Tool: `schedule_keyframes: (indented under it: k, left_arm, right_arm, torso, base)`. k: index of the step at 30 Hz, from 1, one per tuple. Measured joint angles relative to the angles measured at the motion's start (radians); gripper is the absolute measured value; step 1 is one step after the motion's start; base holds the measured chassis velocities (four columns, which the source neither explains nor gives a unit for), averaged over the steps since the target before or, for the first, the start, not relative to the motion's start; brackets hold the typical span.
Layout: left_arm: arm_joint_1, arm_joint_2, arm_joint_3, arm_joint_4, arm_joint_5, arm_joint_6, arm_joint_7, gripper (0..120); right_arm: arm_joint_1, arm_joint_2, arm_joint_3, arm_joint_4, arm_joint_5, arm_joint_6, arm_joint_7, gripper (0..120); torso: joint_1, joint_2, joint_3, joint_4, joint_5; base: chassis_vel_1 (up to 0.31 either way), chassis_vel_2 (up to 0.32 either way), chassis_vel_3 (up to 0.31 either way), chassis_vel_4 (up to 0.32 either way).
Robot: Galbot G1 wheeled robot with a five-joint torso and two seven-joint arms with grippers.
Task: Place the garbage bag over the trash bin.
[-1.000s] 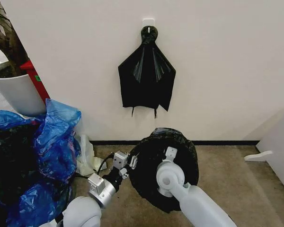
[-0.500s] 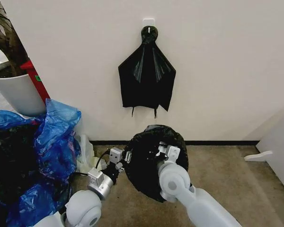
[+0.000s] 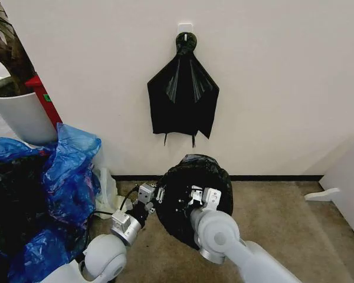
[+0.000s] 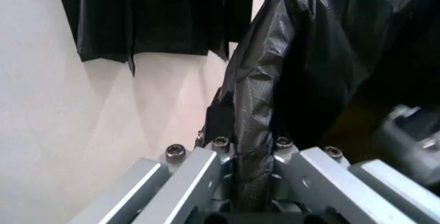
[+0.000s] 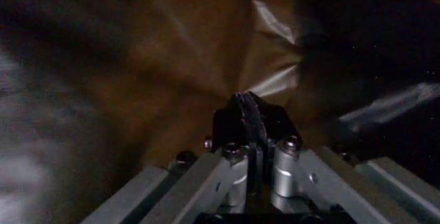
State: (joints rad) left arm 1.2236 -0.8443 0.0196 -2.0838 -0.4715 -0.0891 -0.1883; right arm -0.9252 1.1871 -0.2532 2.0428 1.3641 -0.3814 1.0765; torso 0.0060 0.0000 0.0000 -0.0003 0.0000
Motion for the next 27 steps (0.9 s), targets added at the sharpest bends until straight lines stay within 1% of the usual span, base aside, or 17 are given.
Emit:
schedule_keyframes:
  k: [4,8,13,20,23,27]
  left_arm:
    - [0.000,0.001,-0.005,-0.010,-0.013,0.008,-0.004,0]
    - [-0.002,0.001,-0.008,-0.003,-0.014,0.010,-0.006,0]
    - [0.001,-0.005,-0.005,0.006,-0.007,0.013,-0.004,0]
    - [0.016,-0.001,0.007,0.000,0.017,0.009,0.020,0]
    - [0.025,0.002,0.008,-0.002,0.037,0.000,0.037,0]
    - [0.026,0.003,0.009,-0.004,0.044,-0.004,0.043,0]
  right_arm:
    - [0.006,0.003,0.001,-0.005,-0.004,0.004,0.001,0]
    - [0.025,-0.016,0.017,0.029,0.005,0.006,0.004,0]
    - [0.052,-0.030,0.032,0.035,0.009,0.006,0.001,0]
    - [0.083,-0.004,0.054,-0.034,-0.014,0.002,-0.026,0]
    - [0.114,0.019,0.051,-0.076,-0.041,-0.002,-0.043,0]
    - [0.155,0.052,0.041,-0.130,-0.048,-0.002,-0.045,0]
  torso:
    - [0.000,0.000,0.000,0.0001,0.0000]
    - [0.000,0.000,0.000,0.0000,-0.0001]
    - [0.000,0.000,0.000,0.0000,-0.0001]
    - [0.000,0.000,0.000,-0.0001,0.0000]
    - [0.000,0.000,0.000,-0.0001,-0.0002]
    - [0.000,0.000,0.000,0.0003,-0.0003]
  base:
    - [0.000,0.000,0.000,0.000]
    - [0.000,0.000,0.000,0.000]
    - [0.000,0.000,0.000,0.000]
    - [0.000,0.000,0.000,0.000]
    - [0.000,0.000,0.000,0.000]
    - [0.000,0.000,0.000,0.000]
